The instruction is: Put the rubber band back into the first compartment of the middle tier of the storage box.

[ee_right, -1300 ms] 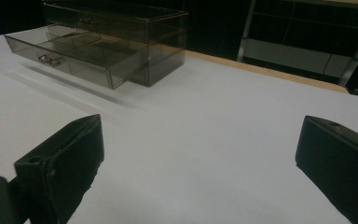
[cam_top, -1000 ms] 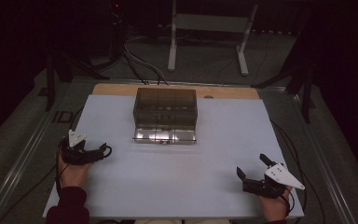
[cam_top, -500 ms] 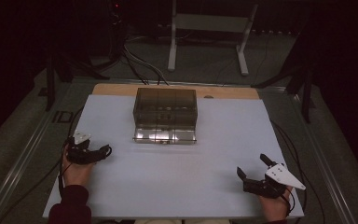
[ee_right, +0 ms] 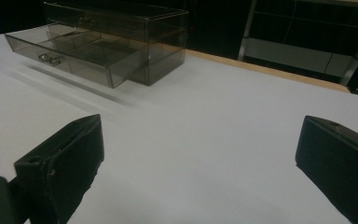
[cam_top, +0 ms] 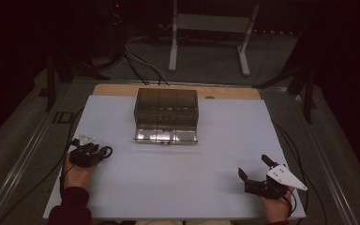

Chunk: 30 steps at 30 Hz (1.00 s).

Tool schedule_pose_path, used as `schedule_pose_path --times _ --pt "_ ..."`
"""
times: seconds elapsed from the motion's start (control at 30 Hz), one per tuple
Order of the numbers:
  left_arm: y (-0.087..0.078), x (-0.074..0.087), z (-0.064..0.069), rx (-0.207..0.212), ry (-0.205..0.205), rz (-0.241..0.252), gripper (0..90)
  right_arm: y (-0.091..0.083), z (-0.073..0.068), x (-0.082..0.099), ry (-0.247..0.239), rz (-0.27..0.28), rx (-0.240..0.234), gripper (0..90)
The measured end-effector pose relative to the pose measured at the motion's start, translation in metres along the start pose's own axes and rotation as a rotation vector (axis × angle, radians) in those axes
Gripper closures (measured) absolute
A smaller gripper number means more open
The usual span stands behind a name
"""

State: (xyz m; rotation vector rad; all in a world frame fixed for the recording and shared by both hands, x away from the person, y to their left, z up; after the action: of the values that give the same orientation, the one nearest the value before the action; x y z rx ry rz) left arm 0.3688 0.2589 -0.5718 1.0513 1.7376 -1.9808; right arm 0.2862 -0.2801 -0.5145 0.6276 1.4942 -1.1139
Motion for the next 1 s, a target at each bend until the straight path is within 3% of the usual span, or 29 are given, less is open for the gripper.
schedule_pose_path --times 0.27,1.0 --pt "-0.002 0.002 0.006 0.006 0.027 -0.010 87.6 0.001 -0.002 0.000 -0.002 -0.003 -0.005 1.4" --pt "-0.011 0.000 0.002 0.019 -0.049 0.020 89.1 0.001 0.000 0.000 0.002 -0.002 -0.002 1.4"
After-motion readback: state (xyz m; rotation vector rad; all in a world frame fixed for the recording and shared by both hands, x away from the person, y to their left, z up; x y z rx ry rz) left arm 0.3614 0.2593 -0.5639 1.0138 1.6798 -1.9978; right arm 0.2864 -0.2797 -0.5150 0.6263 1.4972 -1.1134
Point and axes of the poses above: each handheld gripper's, and its own axes: y roughly forward along the jaws, x roughly out of its underside, z roughly to its right, the point moved 7 cm from there along y, roughly forward along the jaws
